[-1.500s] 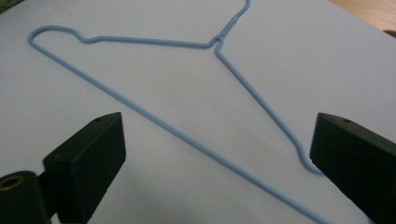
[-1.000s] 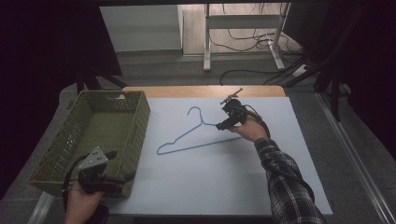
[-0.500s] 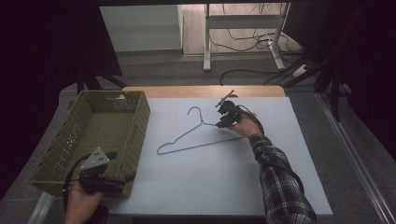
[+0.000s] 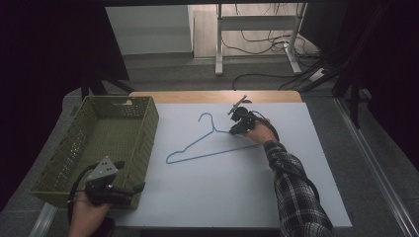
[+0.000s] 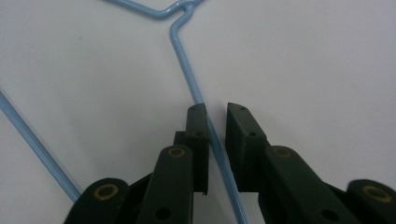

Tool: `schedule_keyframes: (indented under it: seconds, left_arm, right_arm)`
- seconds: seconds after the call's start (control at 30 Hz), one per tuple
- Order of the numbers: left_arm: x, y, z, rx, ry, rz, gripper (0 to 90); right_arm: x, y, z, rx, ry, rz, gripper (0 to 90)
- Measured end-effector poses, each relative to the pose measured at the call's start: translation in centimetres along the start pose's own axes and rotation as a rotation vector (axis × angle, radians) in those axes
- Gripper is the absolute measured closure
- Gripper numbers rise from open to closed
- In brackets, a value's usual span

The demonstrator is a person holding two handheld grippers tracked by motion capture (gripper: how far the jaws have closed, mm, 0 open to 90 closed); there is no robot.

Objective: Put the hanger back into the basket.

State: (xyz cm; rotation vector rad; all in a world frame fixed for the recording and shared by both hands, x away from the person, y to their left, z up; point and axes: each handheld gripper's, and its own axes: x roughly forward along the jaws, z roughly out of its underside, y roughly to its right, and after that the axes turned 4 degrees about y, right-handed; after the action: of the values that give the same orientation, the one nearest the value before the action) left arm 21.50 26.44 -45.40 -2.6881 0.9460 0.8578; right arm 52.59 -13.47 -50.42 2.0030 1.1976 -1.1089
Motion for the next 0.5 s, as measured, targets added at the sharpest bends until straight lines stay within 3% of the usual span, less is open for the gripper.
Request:
schedule_keyframes:
  seconds: [0.17,0.37,0.5]
  left_arm:
    - [0.03,0.05,-0.02,0.006,-0.004,-0.002,0.2]
    - [0.01,0.04,0.0,0.005,-0.003,-0.004,0.2]
    - [0.0,-0.01,0.04,0.004,-0.005,-0.006,0.2]
  right_arm:
    - [0.05,0.34,-0.03,-0.021,-0.001,-0.036,83.5]
    - [0.07,0.19,-0.24,-0.118,-0.01,-0.049,85.9]
    - [0.01,0.0,-0.22,-0.141,-0.01,-0.046,86.4]
